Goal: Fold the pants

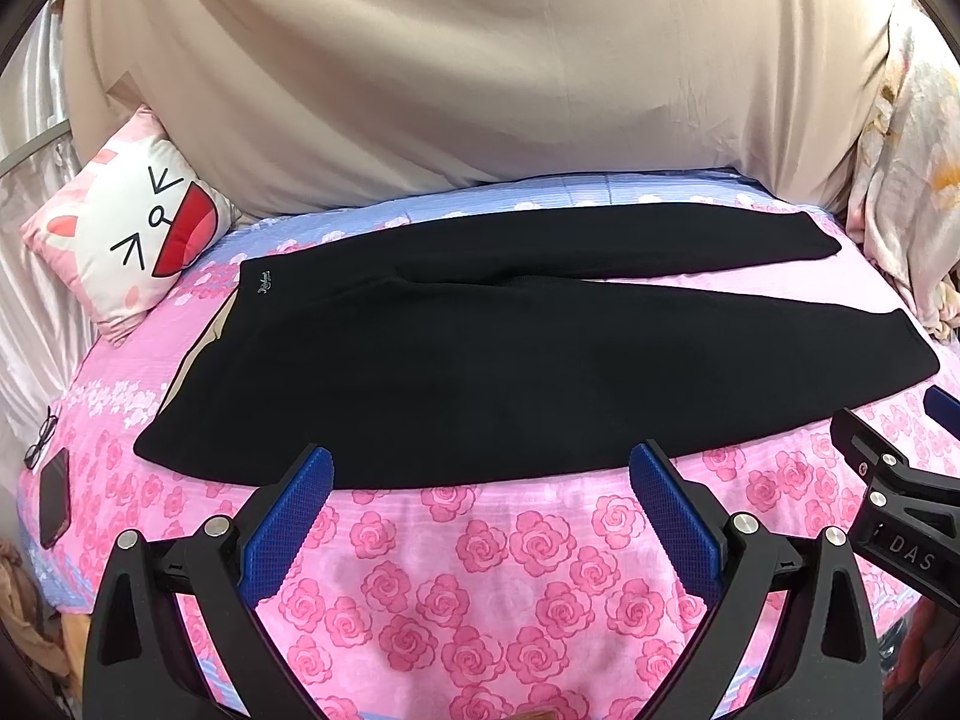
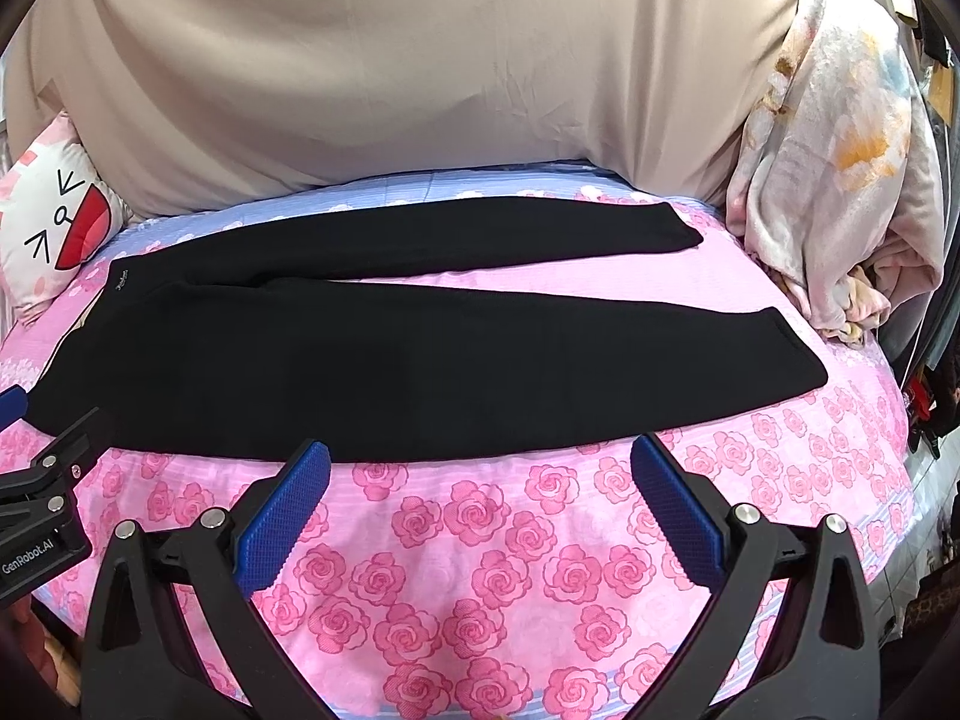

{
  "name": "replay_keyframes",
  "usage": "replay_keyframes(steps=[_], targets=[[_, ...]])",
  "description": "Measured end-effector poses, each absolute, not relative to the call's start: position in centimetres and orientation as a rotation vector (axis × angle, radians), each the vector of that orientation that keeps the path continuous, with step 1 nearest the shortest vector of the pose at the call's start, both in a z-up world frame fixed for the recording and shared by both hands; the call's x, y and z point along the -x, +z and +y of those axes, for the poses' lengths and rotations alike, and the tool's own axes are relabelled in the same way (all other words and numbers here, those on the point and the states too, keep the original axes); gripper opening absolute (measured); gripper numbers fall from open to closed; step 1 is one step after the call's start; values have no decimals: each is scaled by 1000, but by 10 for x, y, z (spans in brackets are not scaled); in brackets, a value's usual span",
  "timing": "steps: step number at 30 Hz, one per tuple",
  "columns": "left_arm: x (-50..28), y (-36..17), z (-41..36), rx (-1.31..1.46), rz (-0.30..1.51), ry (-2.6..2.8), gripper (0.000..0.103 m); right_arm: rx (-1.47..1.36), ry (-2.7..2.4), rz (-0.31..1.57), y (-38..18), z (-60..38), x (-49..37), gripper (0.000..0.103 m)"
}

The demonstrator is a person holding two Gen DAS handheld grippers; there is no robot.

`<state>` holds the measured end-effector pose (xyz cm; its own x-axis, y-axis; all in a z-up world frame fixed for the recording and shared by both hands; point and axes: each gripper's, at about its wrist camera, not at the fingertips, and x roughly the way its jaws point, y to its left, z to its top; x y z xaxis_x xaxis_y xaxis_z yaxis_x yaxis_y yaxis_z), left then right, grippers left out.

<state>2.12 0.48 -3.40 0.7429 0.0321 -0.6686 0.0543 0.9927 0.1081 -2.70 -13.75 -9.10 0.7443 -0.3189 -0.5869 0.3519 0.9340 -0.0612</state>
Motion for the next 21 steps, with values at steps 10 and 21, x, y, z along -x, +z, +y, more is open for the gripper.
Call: replay_keyframes(steps=[10,21], targets=[[-30,-38,1,-134,752,0,97,-57,-351,652,-97,-140,16,98],[-46,-45,-2,-137,779,3,97,-56,-351,677,-104,-147,3,98]])
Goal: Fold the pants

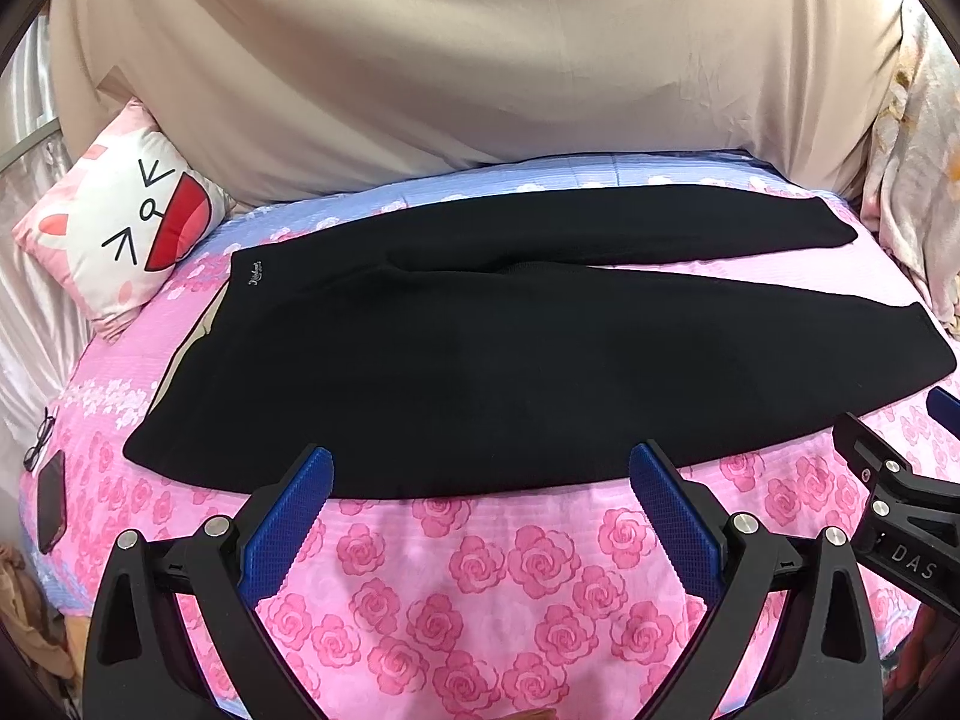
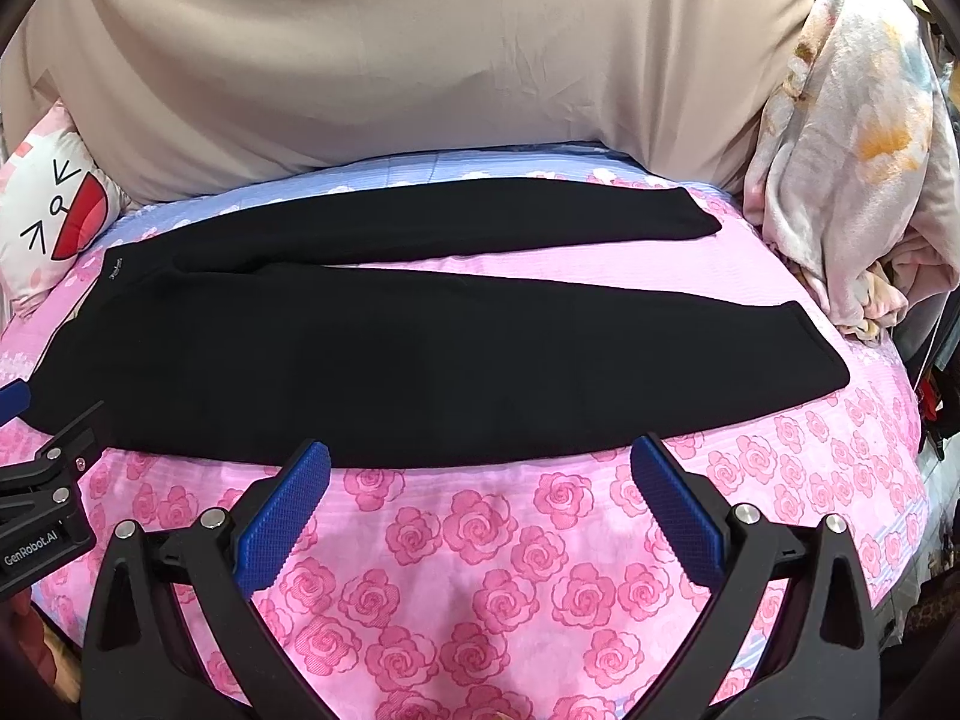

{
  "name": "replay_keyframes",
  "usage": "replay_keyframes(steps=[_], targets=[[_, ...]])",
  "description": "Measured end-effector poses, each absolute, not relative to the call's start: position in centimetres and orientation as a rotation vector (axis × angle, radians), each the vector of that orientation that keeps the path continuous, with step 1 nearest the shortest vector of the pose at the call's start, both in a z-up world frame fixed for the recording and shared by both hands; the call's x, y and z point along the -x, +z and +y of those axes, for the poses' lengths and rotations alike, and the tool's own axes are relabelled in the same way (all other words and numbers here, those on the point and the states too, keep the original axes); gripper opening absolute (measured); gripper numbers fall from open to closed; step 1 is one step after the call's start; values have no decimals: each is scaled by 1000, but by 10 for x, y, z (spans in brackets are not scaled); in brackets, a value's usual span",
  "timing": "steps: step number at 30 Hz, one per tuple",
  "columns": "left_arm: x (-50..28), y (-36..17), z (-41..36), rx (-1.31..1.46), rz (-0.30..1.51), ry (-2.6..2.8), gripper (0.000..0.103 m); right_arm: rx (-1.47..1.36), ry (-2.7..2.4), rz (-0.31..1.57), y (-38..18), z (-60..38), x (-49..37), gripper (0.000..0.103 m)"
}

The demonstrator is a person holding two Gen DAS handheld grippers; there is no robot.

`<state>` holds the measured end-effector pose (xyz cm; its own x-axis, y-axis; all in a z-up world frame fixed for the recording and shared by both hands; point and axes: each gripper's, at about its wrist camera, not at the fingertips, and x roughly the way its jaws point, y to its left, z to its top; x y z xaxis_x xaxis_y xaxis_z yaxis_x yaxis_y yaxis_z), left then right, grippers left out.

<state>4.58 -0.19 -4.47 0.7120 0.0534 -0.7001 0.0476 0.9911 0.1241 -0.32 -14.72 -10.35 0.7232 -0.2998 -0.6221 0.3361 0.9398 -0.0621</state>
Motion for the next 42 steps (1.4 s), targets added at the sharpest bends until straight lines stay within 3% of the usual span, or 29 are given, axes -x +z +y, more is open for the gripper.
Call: replay_keyframes(steps=[11,17,27,34,42], targets=[[-105,-41,21,-127,771,60,97,51,-363,611,-84,-207,-36,98],[-170,-32,54,-81,760,78,97,89,-438,600,-63,-330,-114,98],[-311,-32,167,18,849,217,97,-133,-498,736,-72,-528,-246,98],[-372,-51,268,26,943,374,97,-191,-439,798,-87,-567,-287,98],[-416,-102,315,86,1093,413,97,-173,-419,896,-110,-571,-319,98]])
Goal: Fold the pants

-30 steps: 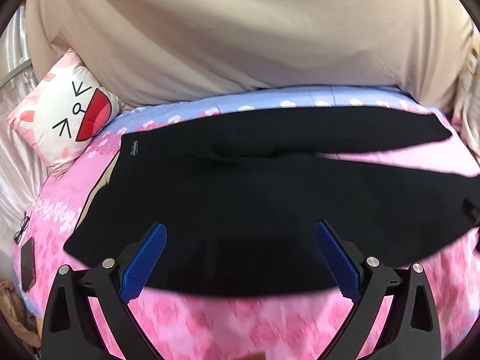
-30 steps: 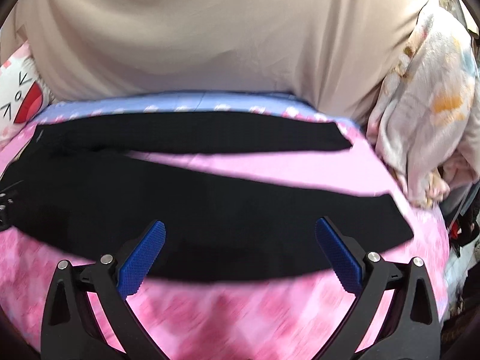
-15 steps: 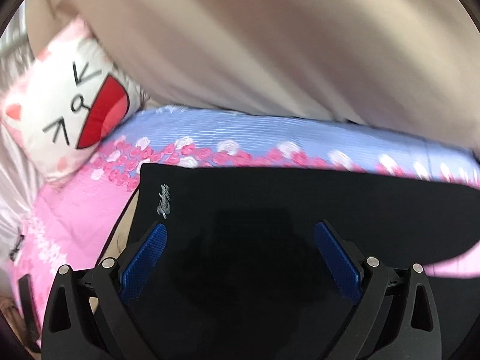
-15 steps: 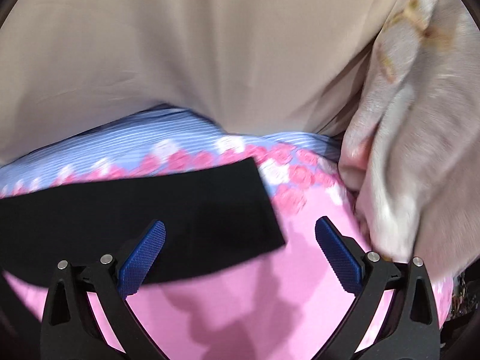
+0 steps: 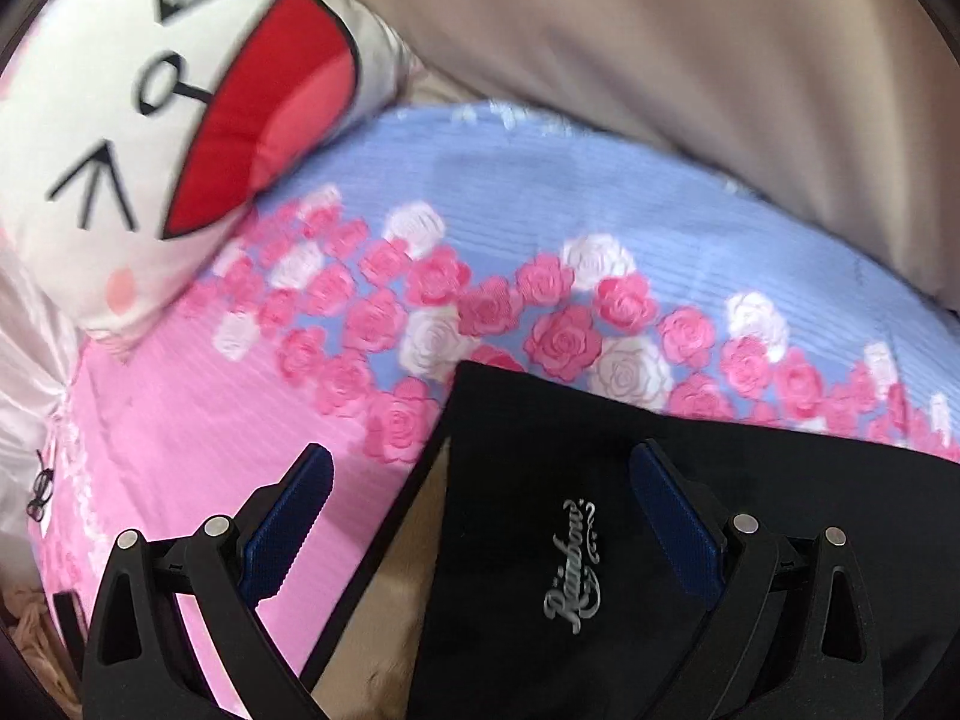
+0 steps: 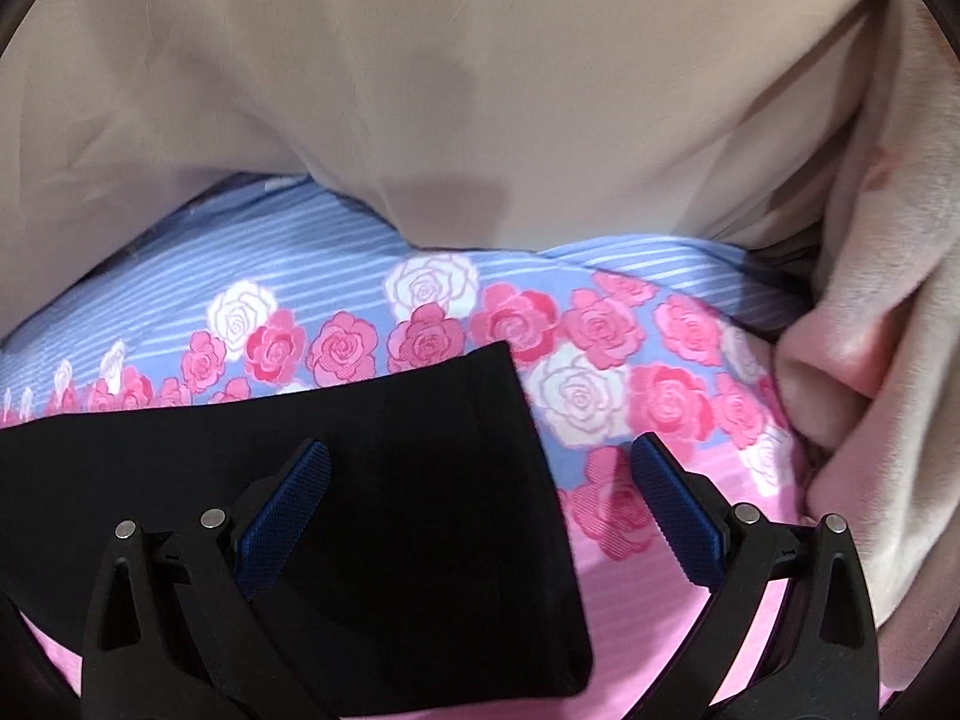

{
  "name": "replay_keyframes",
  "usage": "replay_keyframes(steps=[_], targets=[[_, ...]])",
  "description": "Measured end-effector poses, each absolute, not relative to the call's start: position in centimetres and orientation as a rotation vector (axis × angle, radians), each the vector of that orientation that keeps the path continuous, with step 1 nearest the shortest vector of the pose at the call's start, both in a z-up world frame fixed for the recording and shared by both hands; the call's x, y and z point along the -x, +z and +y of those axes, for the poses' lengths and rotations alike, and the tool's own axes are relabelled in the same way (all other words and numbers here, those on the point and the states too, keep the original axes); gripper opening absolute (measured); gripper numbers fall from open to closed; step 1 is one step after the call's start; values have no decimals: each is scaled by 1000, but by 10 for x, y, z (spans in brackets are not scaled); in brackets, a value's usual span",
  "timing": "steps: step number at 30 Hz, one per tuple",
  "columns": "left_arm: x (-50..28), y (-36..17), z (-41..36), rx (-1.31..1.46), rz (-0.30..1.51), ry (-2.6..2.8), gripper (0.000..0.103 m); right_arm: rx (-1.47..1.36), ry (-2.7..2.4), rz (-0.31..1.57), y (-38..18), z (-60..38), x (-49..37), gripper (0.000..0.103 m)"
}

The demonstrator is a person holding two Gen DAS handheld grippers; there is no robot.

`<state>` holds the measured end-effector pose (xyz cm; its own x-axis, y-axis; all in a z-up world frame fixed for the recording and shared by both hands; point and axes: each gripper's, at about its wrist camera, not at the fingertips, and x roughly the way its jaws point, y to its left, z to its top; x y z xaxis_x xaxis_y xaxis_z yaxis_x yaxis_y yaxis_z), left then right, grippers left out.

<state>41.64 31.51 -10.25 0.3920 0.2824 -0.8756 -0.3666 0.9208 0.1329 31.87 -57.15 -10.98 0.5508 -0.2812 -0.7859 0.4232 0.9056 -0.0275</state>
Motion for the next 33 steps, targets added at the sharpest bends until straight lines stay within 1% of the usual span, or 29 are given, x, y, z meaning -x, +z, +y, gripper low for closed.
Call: replay_keyframes(steps=[5,6,7,8,9,10,11,12,14,15,18,21,24,28,31,33], targets=[[-427,-116,299,-16,1077,404,97,-173,-399,907,-109,-568,-328,98],[-427,-116,298,-17,1071,401,93,-179,-392,902,-109,-569,-330,98],[-427,-115,300,19,1076,363,77,-181,-383,899,-110,-571,-336,98],[-426,-113,302,68,1081,319,66,-179,-370,889,-109,-570,-338,93],[-424,-109,304,111,1078,300,47,-181,-351,880,-107,-569,-340,76],[-427,-108,304,107,1074,334,23,-188,-350,872,-105,-570,-344,70],[-428,-108,302,98,1082,350,22,-200,-363,868,-103,-571,-346,60],[-430,-108,300,91,1089,357,21,-226,-354,861,-100,-573,-347,41],[-431,-104,296,81,1082,368,21,-276,-314,858,-95,-575,-347,21],[-432,-104,297,86,1078,364,20,-268,-310,858,-91,-572,-347,15],[-421,-89,291,113,1038,337,18,-215,-318,835,-75,-561,-338,13],[-406,-67,293,137,984,322,17,-232,-296,729,-42,-552,-315,13],[-379,-33,296,183,920,263,17,-219,-249,630,-8,-540,-283,13],[-317,16,292,194,826,157,18,-176,-173,520,29,-511,-221,13],[-257,38,285,175,764,91,19,-154,-135,447,34,-490,-152,13],[-212,43,282,152,739,63,19,-152,-113,412,29,-486,-103,13]])
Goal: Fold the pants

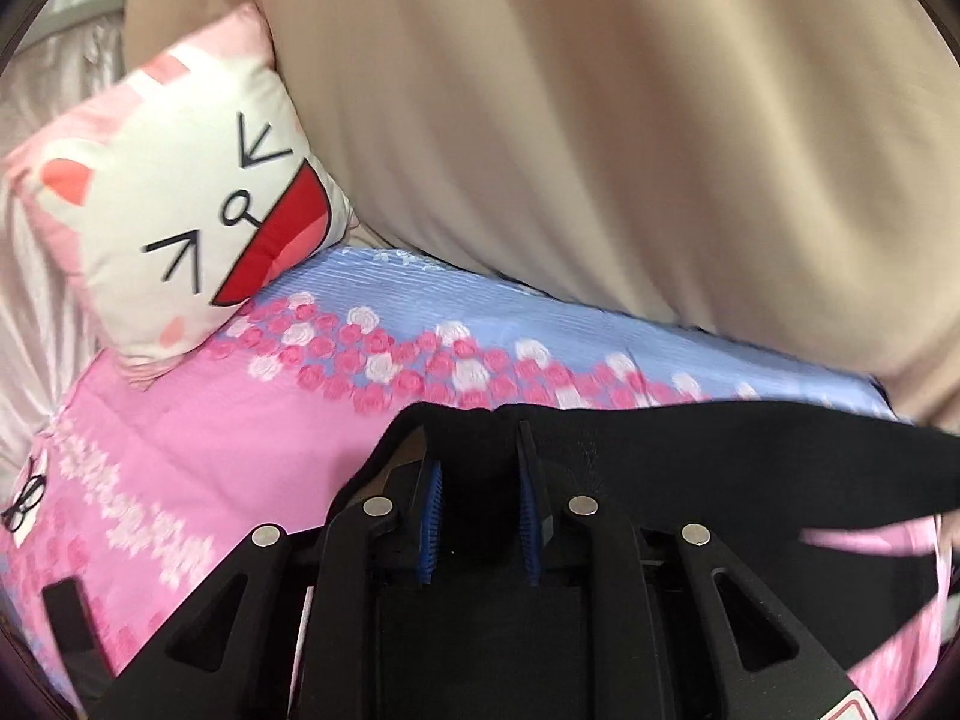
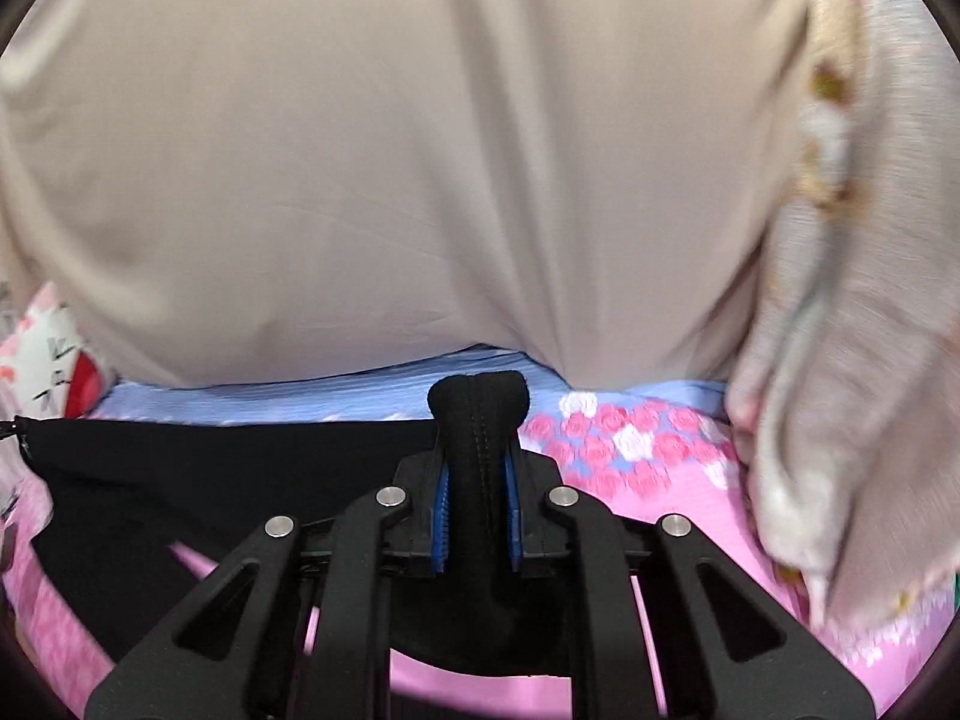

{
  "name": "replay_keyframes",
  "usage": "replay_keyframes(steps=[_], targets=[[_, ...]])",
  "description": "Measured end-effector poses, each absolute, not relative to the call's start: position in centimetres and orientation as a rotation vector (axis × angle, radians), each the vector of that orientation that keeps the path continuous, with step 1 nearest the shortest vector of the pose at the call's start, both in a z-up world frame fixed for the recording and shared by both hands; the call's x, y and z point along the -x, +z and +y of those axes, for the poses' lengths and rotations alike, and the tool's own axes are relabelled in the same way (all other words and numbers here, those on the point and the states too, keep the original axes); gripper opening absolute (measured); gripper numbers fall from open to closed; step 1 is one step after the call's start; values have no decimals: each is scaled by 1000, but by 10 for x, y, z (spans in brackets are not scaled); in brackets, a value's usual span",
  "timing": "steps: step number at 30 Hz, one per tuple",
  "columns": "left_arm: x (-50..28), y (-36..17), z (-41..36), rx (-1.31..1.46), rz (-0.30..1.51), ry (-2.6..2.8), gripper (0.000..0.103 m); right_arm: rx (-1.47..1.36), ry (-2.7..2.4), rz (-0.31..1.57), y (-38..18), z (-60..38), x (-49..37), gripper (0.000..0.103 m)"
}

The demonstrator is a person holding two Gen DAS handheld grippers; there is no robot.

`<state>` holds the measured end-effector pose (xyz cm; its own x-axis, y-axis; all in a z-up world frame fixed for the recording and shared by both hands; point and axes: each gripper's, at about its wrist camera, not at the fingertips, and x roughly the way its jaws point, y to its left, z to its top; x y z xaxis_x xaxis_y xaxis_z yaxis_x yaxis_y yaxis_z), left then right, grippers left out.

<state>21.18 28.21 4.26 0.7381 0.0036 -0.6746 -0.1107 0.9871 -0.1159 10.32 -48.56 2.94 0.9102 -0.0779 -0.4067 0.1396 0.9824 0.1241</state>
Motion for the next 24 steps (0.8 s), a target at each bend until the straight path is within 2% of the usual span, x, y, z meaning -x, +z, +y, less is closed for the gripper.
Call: replay_keyframes(steps=[2,6,9,12,19,22,24], targets=[[-182,35,281,126,752,53,20,-142,-117,416,13,-483,-73,13],[-136,-14,291,73,851,95,21,-175,-154,545,-55,-498,-28,14],[-119,-62,301,78,967,139,22,-204,-184,646,-100,-509,-15,14],[-115,-98,308,96,1040,177,23,-233,-185,671,-120,-510,-8,17],[-121,-67,308,101,984,197,23,-194,-208,595,-84,-506,-18,19],[-127,-50,310,96,961,202,23,-87,-178,377,-27,-483,1,18],[-128,-44,311,75,955,203,24,62,-186,297,-9,-463,16,18]])
